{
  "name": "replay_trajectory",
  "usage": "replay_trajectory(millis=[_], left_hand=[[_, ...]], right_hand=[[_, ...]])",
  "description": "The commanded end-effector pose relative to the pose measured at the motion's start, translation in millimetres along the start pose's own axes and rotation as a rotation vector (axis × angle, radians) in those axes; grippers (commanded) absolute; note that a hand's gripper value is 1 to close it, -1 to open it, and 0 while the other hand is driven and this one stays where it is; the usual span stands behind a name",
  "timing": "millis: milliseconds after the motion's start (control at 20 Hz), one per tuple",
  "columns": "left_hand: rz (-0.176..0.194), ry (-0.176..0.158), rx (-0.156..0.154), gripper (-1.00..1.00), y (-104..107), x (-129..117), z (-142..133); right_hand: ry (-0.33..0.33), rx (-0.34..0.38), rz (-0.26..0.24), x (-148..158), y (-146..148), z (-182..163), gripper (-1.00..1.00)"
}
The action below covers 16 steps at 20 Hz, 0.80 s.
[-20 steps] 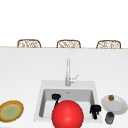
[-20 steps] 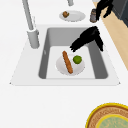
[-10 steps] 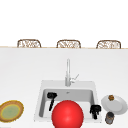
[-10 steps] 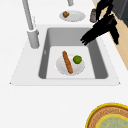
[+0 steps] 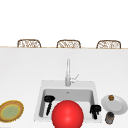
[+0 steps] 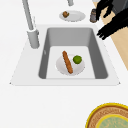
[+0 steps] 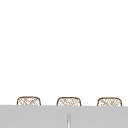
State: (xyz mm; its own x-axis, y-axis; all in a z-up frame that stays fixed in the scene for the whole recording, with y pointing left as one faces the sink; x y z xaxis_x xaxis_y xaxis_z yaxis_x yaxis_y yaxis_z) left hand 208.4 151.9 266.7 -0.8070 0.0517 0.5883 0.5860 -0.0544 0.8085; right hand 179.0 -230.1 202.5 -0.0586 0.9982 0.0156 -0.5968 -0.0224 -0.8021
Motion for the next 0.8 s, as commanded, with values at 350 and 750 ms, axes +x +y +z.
replay_trajectory(millis=[350,750], left_hand=[[-0.004,0.019,0.013,-1.00,-29,74,-6],[0.000,0.050,0.046,-1.00,-47,106,0]], right_hand=[[0.000,0.000,0.000,0,0,0,0.00],[0.000,0.000,0.000,0,0,0,0.00]])
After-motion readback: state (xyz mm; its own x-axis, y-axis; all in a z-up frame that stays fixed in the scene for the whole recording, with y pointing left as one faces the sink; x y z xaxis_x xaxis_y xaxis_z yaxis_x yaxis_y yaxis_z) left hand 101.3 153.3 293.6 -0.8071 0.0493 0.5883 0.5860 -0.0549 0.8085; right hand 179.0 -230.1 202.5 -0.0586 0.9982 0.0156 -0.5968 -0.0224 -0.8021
